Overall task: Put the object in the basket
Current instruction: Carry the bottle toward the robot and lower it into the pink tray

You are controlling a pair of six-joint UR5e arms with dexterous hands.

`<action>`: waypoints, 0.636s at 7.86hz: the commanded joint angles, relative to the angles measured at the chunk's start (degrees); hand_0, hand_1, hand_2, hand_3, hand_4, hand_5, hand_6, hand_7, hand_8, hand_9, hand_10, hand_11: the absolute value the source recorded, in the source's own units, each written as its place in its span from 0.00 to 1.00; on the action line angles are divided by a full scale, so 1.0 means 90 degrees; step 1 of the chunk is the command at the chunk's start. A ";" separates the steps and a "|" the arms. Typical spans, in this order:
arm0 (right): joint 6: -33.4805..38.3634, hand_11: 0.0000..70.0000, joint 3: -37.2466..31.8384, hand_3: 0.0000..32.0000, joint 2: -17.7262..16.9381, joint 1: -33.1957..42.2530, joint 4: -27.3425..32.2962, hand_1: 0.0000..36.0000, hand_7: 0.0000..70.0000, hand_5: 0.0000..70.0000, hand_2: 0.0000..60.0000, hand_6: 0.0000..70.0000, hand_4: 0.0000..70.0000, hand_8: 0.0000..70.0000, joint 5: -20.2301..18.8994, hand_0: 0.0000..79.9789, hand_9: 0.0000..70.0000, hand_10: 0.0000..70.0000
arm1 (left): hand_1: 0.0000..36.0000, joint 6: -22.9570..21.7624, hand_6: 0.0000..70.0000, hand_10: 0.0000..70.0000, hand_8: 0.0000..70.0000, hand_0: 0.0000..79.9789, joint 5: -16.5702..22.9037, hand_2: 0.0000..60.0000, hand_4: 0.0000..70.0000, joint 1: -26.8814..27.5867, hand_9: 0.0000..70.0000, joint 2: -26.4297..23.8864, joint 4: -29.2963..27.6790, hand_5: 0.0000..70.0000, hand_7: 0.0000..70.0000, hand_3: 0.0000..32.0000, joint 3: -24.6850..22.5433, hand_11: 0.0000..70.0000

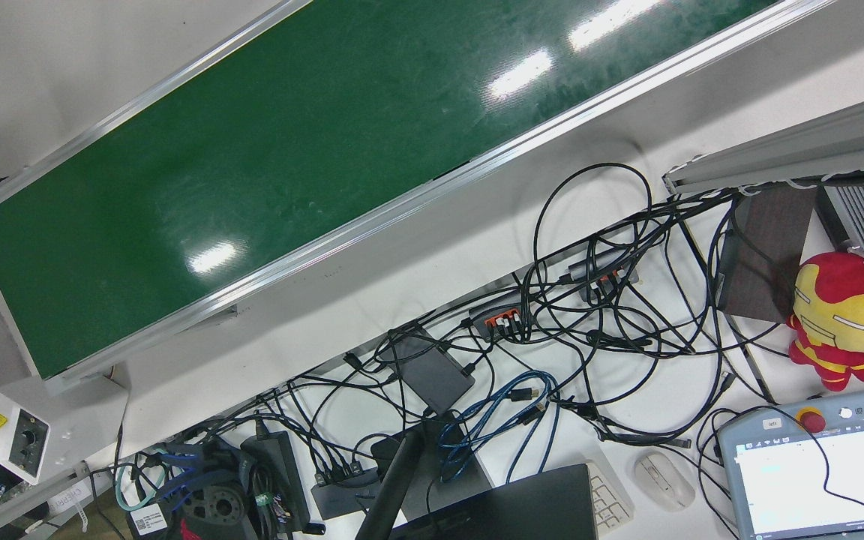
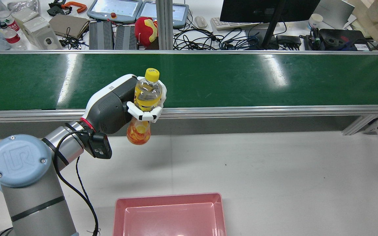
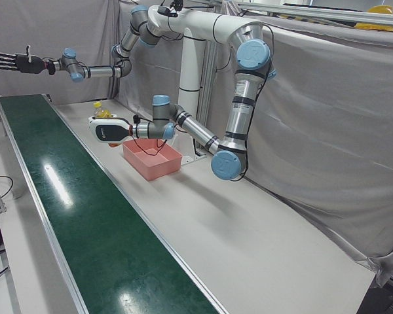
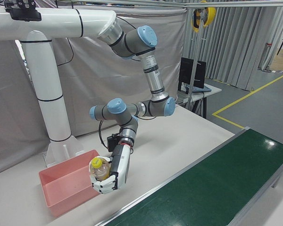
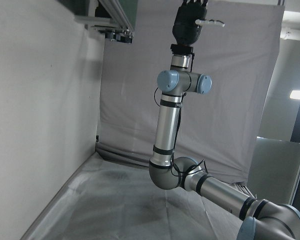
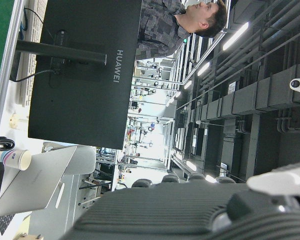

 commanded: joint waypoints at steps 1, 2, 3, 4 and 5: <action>0.0000 0.00 0.0000 0.00 0.0000 0.0000 0.0010 0.00 0.00 0.00 0.00 0.00 0.00 0.00 0.0000 0.00 0.00 0.00 | 1.00 0.0843 1.00 0.96 1.00 0.89 0.0004 1.00 1.00 0.1103 1.00 -0.0009 0.0355 1.00 1.00 0.00 -0.0368 1.00; 0.0000 0.00 0.0000 0.00 0.0000 0.0000 0.0000 0.00 0.00 0.00 0.00 0.00 0.00 0.00 0.0000 0.00 0.00 0.00 | 1.00 0.1014 1.00 0.89 1.00 0.91 0.0004 1.00 1.00 0.1416 1.00 0.0030 0.0453 1.00 1.00 0.00 -0.0418 1.00; 0.0000 0.00 0.0000 0.00 0.0000 0.0000 0.0000 0.00 0.00 0.00 0.00 0.00 0.00 0.00 0.0000 0.00 0.00 0.00 | 1.00 0.1228 1.00 0.87 1.00 0.80 0.0004 1.00 1.00 0.1709 1.00 0.0069 0.0454 1.00 1.00 0.00 -0.0418 1.00; 0.0000 0.00 0.0000 0.00 0.0000 0.0000 0.0000 0.00 0.00 0.00 0.00 0.00 0.00 0.00 0.0000 0.00 0.00 0.00 | 1.00 0.1559 1.00 0.85 1.00 0.77 -0.0016 1.00 1.00 0.1857 1.00 0.0244 0.0473 1.00 1.00 0.00 -0.0408 1.00; 0.0000 0.00 0.0000 0.00 0.0000 0.0000 0.0000 0.00 0.00 0.00 0.00 0.00 0.00 0.00 -0.0010 0.00 0.00 0.00 | 1.00 0.1582 1.00 0.82 1.00 0.75 -0.0035 1.00 1.00 0.1984 1.00 0.0468 0.0473 1.00 1.00 0.00 -0.0379 1.00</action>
